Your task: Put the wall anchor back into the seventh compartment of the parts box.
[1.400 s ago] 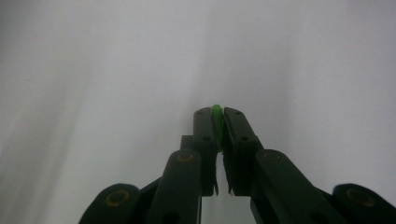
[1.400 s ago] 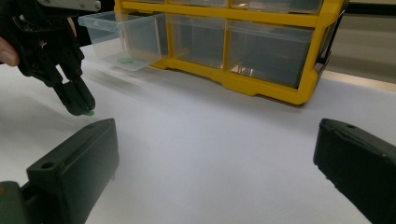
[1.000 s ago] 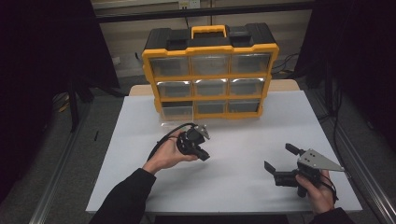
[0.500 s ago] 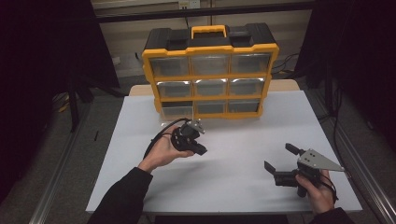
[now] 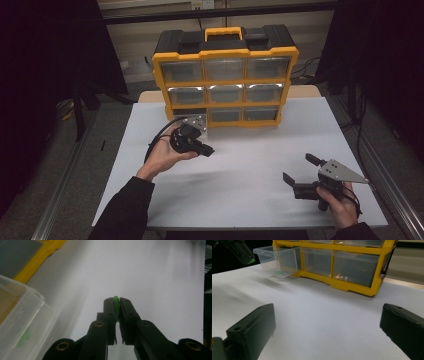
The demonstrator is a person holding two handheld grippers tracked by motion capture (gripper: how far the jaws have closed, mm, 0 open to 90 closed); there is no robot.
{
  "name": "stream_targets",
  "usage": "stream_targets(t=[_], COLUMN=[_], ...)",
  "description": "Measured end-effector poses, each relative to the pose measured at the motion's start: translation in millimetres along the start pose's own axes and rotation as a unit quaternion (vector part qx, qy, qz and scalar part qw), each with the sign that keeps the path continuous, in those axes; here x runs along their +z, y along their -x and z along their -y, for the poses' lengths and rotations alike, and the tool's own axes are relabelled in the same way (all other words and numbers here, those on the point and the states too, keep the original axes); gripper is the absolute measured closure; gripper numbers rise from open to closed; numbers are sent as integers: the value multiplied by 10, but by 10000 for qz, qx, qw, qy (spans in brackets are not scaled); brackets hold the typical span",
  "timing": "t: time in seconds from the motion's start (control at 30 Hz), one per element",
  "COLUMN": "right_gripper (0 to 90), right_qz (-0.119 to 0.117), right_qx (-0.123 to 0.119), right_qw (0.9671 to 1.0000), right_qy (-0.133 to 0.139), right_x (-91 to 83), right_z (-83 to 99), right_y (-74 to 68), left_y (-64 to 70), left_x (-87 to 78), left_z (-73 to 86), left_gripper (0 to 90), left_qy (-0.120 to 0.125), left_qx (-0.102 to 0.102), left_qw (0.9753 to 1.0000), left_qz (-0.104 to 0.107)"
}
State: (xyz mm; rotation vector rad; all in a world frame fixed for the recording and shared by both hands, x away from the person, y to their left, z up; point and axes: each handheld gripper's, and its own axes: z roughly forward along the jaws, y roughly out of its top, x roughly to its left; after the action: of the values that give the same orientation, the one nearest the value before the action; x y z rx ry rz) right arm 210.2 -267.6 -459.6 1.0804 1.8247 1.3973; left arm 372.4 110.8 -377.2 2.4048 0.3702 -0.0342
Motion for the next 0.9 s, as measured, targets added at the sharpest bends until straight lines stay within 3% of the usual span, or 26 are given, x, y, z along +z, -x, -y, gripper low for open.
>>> stream_targets(t=[0.3,0.33,0.53,0.63,0.9], right_gripper=[1,2,1,1,1], right_qz=[-3,0,-11,-1,1], right_qx=[-9,-10,-2,-9,-5], right_qw=[10000,10000,10000,10000,10000], right_qy=[13,12,11,4,2], right_x=[-3,-3,-3,-3,-4], right_z=[-1,-1,1,0,0], right_y=[1,2,9,8,8], left_y=[-85,-94,-165,-207,-295], left_x=[-198,-227,-329,-377,-510], left_z=[-79,-93,-137,-166,-246], left_gripper=[845,845,846,845,846], left_qy=[77,-2,161,83,17], left_qx=[45,45,-7,102,97], left_qw=[9998,9997,9993,9990,9983], left_qz=[-192,-232,-329,-426,-568])
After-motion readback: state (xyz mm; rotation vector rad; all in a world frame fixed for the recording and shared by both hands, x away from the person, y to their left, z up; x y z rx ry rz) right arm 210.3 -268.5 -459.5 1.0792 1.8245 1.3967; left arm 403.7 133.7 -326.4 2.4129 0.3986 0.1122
